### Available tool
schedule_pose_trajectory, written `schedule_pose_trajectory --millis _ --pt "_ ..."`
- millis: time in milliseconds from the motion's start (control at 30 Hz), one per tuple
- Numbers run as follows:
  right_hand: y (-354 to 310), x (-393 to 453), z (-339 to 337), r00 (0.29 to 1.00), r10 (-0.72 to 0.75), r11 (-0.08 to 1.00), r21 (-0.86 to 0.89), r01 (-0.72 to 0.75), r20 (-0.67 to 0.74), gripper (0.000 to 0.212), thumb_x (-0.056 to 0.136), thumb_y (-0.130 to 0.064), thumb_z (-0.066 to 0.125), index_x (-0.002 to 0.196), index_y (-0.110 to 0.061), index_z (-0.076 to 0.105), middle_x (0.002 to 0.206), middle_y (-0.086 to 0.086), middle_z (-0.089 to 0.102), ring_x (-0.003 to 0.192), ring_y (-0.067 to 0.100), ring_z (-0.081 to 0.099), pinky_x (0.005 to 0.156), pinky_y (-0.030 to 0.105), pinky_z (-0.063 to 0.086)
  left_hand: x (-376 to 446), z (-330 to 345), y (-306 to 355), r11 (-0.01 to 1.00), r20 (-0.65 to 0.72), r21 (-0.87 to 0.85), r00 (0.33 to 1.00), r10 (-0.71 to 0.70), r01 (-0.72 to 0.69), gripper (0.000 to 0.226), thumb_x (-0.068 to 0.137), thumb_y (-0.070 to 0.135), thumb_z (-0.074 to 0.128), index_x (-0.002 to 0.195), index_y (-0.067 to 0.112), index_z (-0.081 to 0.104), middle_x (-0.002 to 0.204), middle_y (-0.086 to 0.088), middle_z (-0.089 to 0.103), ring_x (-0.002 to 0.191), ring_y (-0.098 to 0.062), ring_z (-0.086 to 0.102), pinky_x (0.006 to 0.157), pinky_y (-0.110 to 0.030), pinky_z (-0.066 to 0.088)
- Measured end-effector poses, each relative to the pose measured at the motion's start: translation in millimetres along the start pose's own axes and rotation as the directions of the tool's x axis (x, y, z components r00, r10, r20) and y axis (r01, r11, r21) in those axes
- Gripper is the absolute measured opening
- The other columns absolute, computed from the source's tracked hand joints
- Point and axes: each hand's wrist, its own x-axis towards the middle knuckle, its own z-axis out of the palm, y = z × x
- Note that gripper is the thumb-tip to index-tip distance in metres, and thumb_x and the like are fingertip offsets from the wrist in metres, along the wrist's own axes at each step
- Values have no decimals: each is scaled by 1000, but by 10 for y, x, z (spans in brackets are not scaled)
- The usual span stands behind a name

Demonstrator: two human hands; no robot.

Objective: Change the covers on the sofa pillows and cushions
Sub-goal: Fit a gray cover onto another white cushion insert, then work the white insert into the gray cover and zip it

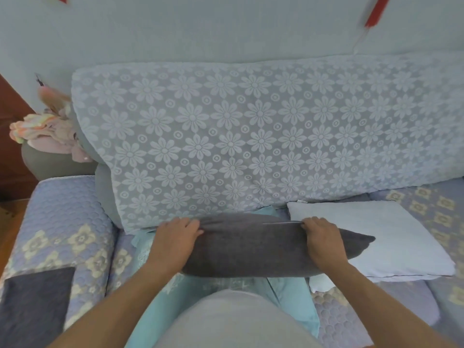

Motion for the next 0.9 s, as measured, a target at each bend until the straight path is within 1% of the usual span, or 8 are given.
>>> schedule_pose_trajectory --millis 200,333,400,467,533,600,733,900 --pt "-574 658 -831 942 76 954 298 27 -328 28 104 -18 42 83 -6 56 79 6 54 75 23 46 68 40 36 528 -1169 -437 979 -391 -199 912 -126 50 26 88 14 71 78 15 47 71 -4 49 68 -34 51 66 -41 34" --pt "-861 322 -774 886 1 948 283 147 -464 29 101 -17 41 78 -8 57 75 1 50 71 19 43 67 37 32 53 -1190 -802 995 -366 -96 931 -13 -24 27 84 21 66 73 21 41 64 -2 45 63 -34 51 61 -37 25" --pt "-921 -29 -291 953 -151 964 173 201 -262 34 97 -24 38 71 -15 58 67 1 56 63 25 52 63 39 33 -417 -694 -960 998 -69 -60 997 25 -29 35 77 29 73 71 27 38 62 1 51 64 -31 56 59 -34 32" --pt "-941 -386 274 972 -211 975 92 202 104 33 96 -31 34 74 -21 57 70 1 60 68 28 61 62 39 36 -878 -145 -994 994 309 105 951 -16 -17 36 69 32 86 78 28 51 73 2 61 73 -28 62 65 -38 48" --pt "-950 -671 723 858 -155 987 48 151 490 18 99 -23 41 95 -20 59 97 3 62 89 27 57 71 37 38 -1270 258 -844 979 625 192 778 -73 -62 33 87 41 72 113 25 60 111 -5 63 109 -30 58 91 -45 48" --pt "-1007 -884 960 686 -91 995 34 96 722 17 97 -12 45 106 -19 58 113 7 59 89 23 45 76 33 38 -1470 452 -637 990 795 110 605 -36 -87 40 100 46 49 131 21 53 133 -9 49 128 -31 44 103 -45 36" --pt "-1025 -1083 737 574 8 979 111 -172 819 13 101 -20 46 91 -19 54 96 0 60 84 17 51 72 27 40 -1309 371 -293 960 839 -272 505 204 64 22 104 39 42 99 20 51 107 -4 50 97 -25 51 80 -36 39" --pt "-333 -1527 468 528 342 835 5 -550 777 19 103 -12 41 101 -8 59 102 5 58 104 23 59 80 24 43 -700 340 -16 921 678 -389 684 269 24 15 103 36 46 96 28 56 105 5 59 95 -17 57 84 -36 48"
